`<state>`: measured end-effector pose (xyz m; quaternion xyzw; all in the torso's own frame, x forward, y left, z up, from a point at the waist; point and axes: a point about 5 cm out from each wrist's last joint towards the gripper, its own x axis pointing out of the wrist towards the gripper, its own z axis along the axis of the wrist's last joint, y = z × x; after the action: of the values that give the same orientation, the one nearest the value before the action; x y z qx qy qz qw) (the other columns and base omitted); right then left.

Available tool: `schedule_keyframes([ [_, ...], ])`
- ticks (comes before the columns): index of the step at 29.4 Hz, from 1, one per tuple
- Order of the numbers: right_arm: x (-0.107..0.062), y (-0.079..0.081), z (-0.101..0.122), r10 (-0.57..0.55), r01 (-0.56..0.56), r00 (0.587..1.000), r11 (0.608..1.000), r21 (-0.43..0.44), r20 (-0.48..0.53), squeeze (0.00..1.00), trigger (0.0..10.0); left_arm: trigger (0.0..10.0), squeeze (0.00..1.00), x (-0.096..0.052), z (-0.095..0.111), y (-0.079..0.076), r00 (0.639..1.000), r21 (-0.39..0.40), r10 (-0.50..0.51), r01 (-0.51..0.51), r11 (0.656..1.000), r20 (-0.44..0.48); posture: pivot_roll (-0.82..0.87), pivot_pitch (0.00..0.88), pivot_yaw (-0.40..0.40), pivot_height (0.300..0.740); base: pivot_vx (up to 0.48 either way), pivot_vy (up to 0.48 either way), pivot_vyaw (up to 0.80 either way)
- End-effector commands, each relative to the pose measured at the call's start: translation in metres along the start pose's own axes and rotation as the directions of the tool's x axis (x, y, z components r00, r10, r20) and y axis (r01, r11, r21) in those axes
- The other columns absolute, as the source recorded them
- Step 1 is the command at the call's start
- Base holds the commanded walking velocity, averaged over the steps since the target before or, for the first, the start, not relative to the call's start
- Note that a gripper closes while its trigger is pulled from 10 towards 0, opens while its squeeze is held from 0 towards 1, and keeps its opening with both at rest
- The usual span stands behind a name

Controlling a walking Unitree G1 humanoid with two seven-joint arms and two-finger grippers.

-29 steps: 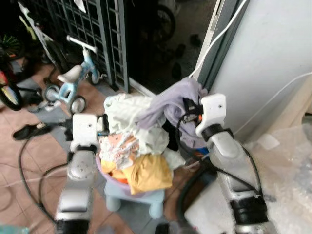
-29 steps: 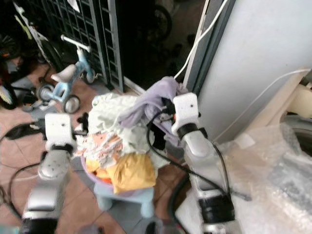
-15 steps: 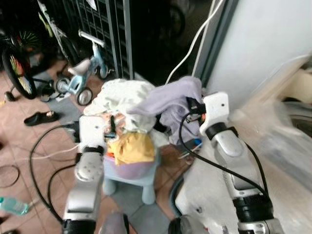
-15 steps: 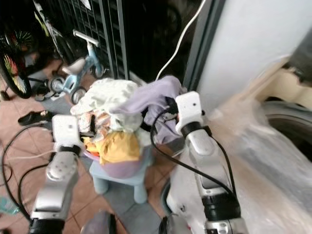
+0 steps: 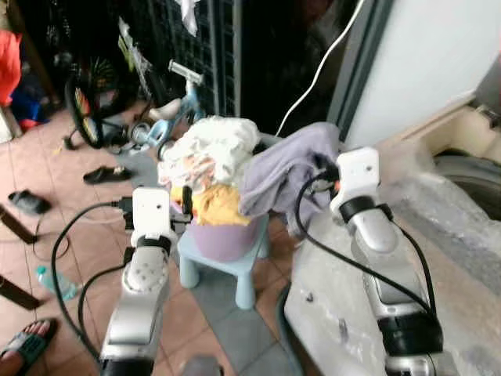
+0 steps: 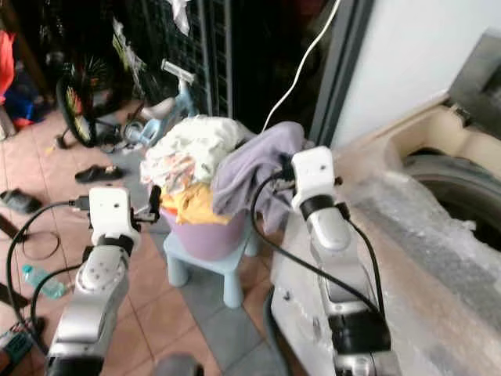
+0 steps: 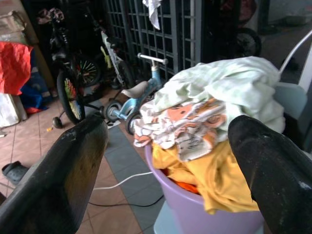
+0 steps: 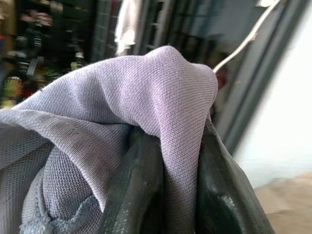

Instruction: Clothes washing

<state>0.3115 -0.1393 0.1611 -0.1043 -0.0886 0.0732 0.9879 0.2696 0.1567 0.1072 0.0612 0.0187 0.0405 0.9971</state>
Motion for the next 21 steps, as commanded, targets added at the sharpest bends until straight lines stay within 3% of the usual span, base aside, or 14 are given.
schedule_keyframes([
  [1, 0.002, -0.018, 0.004, -0.093, 0.093, 0.995, 0.995, -0.027, 0.022, 0.00, 10.0, 10.0, 0.00, 0.001, 0.005, -0.005, 1.000, -0.015, -0.025, 0.026, 1.000, 0.016, 0.00, 0.000, -0.025, 0.740, 0.000, 0.000, -0.80],
  [7, 0.006, -0.029, 0.005, -0.145, 0.146, 0.989, 0.988, -0.048, 0.025, 0.00, 10.0, 10.0, 0.00, 0.001, 0.005, -0.004, 0.999, -0.045, -0.034, 0.035, 0.998, 0.019, 0.00, 0.000, -0.023, 0.740, 0.000, 0.000, -0.80],
  [21, 0.009, -0.026, 0.007, -0.143, 0.145, 0.989, 0.988, -0.060, 0.044, 0.00, 10.0, 10.0, 0.00, 0.000, 0.004, -0.004, 0.999, -0.057, -0.040, 0.040, 0.998, 0.013, -0.01, 0.000, -0.021, 0.740, 0.000, 0.000, -0.80],
])
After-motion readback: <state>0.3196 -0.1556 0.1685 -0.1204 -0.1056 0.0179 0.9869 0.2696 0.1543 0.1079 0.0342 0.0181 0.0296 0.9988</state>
